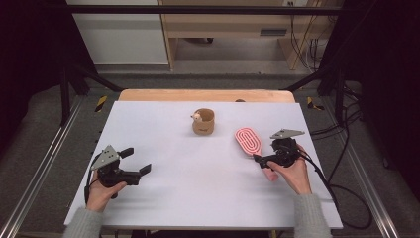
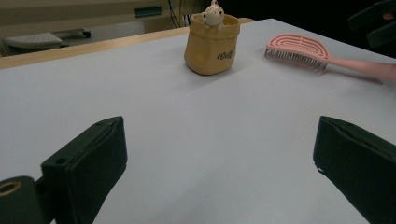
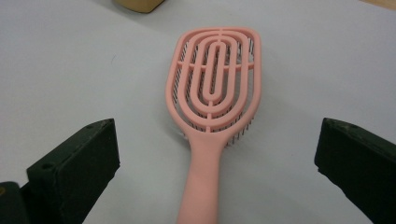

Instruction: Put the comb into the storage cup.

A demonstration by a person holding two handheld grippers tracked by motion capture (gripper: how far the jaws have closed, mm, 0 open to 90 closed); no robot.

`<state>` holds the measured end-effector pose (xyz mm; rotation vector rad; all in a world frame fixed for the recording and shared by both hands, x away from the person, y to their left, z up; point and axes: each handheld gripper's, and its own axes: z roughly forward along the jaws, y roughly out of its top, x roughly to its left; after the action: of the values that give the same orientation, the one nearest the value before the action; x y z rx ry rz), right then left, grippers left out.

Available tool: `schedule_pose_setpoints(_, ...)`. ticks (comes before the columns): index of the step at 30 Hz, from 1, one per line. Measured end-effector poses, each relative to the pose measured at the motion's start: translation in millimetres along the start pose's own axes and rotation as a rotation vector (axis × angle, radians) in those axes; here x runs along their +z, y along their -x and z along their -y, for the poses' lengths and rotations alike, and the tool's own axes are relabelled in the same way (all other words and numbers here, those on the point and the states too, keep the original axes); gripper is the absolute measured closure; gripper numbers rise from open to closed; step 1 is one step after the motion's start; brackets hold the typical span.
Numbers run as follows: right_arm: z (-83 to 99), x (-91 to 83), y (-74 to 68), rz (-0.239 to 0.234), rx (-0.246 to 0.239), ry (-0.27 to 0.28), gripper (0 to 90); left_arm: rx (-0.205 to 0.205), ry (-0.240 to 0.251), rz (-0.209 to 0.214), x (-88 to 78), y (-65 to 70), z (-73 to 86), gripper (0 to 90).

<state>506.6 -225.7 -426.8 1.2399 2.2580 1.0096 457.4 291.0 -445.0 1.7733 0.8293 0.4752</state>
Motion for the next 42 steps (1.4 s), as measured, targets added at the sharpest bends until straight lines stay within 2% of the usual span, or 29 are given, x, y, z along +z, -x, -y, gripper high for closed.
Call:
schedule_pose_setpoints(11,-1.5,10.3,-1.6,0.0,-0.01,-0.032,0.4,0.0,-0.002,0.001,0.2,0.1,0.1,3.0)
schedule_pose_setpoints(18,0.6,18.7,-2.8,0.006,-0.014,-0.08,0.6,0.0,-0.002,0.001,0.3,0.2,0.1,3.0)
schedule_pose_setpoints(26,3.6,25.5,-2.3,0.016,0.0,-0.115,10.8,0.001,-0.005,0.001,0.4,0.2,0.2,3.0)
schedule_pose_setpoints(32,5.9,29.9,-2.2,0.015,-0.014,-0.154,19.8,0.001,-0.005,0.001,0.5,0.2,0.2,3.0)
schedule_pose_setpoints(42,7.1,35.6,-2.9,0.01,-0.015,-0.185,31.9,0.001,-0.006,0.001,0.6,0.2,0.3,3.0)
